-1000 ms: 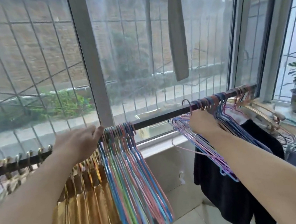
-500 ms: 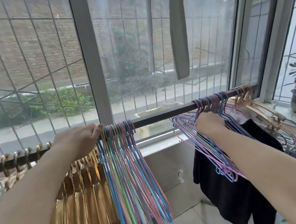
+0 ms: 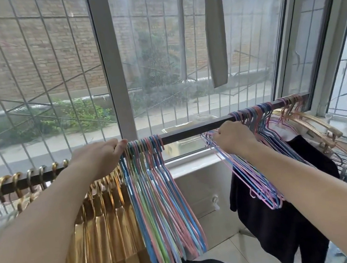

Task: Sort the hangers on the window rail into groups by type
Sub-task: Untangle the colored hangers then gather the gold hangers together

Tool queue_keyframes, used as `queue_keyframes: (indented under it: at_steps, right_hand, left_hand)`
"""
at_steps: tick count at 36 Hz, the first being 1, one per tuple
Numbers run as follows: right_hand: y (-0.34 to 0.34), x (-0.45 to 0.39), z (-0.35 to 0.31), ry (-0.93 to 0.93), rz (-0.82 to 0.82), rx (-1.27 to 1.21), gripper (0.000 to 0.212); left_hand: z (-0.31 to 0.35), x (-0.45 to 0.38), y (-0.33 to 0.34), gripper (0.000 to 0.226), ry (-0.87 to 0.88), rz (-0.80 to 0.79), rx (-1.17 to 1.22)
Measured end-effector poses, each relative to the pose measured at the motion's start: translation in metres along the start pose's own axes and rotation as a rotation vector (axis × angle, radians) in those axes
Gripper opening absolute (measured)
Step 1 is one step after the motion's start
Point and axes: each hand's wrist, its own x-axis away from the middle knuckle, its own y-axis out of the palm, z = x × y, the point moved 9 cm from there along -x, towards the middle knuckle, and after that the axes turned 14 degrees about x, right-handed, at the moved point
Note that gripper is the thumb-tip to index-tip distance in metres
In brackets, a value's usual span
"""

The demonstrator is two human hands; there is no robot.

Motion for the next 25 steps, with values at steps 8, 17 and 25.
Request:
queue_keyframes:
  at_steps: [8,17,25]
  right_hand:
    - [0.048,0.043,-0.071,-0.172,-0.305,-0.469,0.028]
    - [0.104,0.082,-0.116,-0.222,-0.469,-0.434,0.034]
    - [0.100,0.092,-0.102,-0.176,-0.425,-0.538,0.029]
  left_hand:
    - [-0.002,0.001,0.000,0.076,0.016,0.035,-0.022]
    - [0.001,0.003,-0.002,0.073,0.036,0.054,-0.020]
    - [0.005,0.002,-0.002,0.072,0.018,0.050,0.007]
